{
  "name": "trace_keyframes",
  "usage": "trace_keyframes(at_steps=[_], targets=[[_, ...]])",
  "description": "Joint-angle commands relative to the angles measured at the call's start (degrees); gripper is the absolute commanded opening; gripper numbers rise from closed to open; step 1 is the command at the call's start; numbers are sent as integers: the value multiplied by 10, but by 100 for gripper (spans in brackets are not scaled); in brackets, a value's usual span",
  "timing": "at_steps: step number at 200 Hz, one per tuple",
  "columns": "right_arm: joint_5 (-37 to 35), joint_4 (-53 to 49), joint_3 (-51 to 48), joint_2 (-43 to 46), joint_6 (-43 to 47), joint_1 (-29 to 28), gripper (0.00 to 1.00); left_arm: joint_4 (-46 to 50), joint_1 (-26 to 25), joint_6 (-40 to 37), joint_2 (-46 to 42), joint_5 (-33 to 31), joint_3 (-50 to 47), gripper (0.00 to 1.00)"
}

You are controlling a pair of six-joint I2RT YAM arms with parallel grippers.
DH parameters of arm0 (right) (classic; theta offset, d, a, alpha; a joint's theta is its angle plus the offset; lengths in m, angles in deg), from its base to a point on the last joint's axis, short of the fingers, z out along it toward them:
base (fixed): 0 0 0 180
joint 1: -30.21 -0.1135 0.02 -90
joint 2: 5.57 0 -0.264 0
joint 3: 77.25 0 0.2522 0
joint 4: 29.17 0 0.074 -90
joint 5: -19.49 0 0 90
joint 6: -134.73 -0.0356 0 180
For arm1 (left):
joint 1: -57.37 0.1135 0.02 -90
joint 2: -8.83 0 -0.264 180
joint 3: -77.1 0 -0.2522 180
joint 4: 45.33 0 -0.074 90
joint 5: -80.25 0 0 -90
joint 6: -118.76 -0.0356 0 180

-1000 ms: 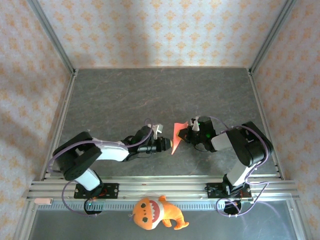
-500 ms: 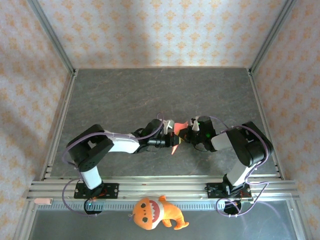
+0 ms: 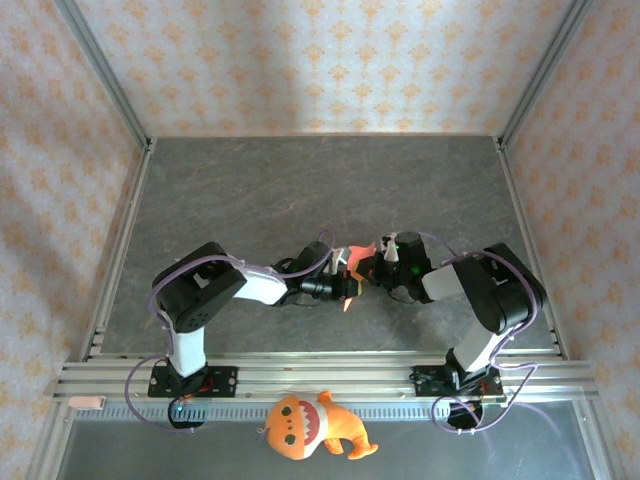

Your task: Fold a paper plane with a square sheet of paper (pick it up from the middle)

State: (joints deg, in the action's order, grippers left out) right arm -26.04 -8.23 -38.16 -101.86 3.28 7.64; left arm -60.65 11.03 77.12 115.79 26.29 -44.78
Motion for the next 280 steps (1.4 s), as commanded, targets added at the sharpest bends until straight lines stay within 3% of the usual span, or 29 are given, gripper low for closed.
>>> trace_keyframes(at_steps=[1, 59, 139, 280], targets=[[-80, -89, -11, -33, 23, -2, 1, -11, 3, 6, 11, 16, -22, 0], [-86, -90, -14, -38, 24, -1, 1, 19, -8, -10, 6, 15, -43, 0], [-118, -124, -12, -30, 32, -2, 0, 162, -44, -73, -28, -48, -40, 1], [-136, -157, 2, -30, 43, -9, 0, 250, -81, -118, -98, -80, -71, 0]])
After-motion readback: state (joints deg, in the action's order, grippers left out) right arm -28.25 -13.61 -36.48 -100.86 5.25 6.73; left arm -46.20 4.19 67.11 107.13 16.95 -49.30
